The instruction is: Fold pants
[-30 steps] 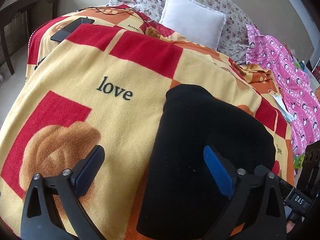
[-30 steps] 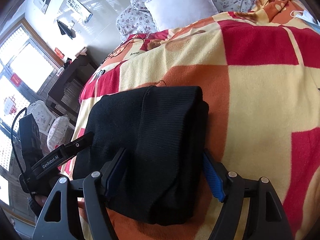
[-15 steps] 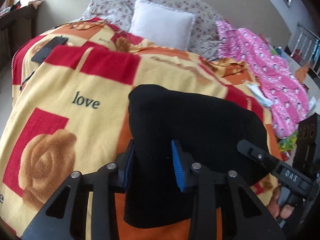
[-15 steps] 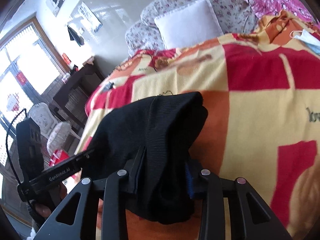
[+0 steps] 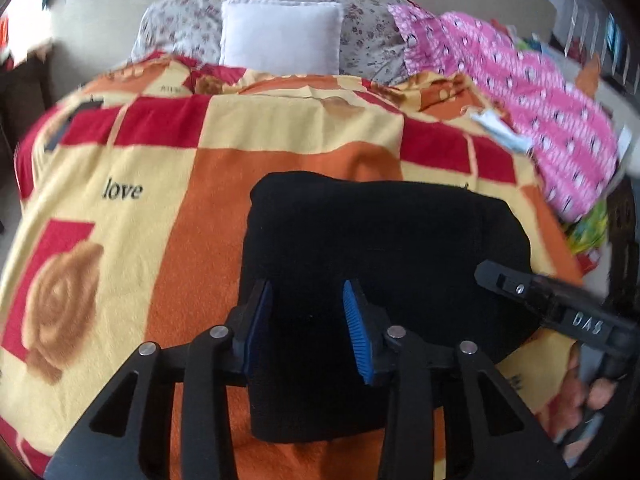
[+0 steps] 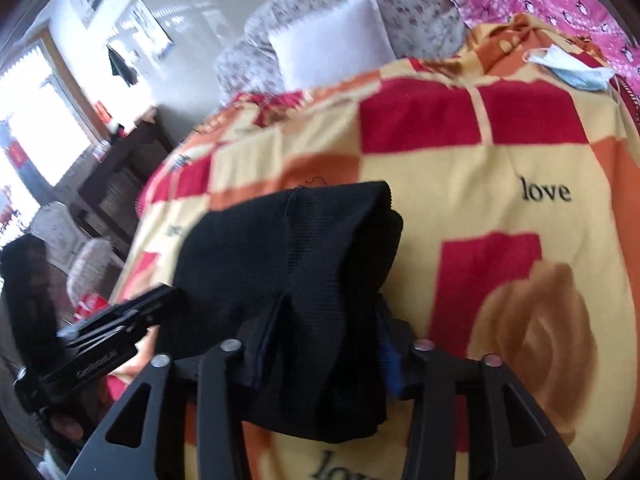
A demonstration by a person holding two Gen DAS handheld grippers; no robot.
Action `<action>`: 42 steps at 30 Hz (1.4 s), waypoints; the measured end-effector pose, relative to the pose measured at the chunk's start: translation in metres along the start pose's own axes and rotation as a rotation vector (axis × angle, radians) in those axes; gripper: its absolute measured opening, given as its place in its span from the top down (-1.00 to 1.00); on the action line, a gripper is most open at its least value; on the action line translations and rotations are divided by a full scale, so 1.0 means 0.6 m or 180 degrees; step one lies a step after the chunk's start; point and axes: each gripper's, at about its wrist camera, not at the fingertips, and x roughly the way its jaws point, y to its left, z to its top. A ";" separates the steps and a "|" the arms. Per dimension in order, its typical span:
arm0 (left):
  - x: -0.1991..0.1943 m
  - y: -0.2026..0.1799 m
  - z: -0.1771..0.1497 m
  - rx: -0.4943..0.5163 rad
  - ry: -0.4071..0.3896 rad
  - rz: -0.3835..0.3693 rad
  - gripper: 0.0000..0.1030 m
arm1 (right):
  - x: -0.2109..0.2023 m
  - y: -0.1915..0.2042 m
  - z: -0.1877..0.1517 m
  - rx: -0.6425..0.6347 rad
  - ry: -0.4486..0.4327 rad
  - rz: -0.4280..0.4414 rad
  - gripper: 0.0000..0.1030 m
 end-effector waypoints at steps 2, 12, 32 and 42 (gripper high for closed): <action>-0.002 0.001 0.000 0.0045 -0.0032 0.0085 0.09 | -0.001 0.000 0.000 -0.0031 -0.0018 -0.0054 -0.06; -0.033 0.044 0.019 -0.0233 -0.0200 0.0184 -0.23 | -0.083 0.043 0.032 -0.0336 -0.0454 -0.0065 -0.06; -0.001 0.054 0.008 -0.0267 -0.0118 0.0300 -0.41 | 0.012 0.079 0.020 -0.0672 -0.0025 -0.0198 -0.03; -0.032 0.057 0.004 -0.0289 -0.0273 0.0563 -0.46 | -0.008 0.077 -0.022 -0.0755 0.0056 -0.0286 -0.06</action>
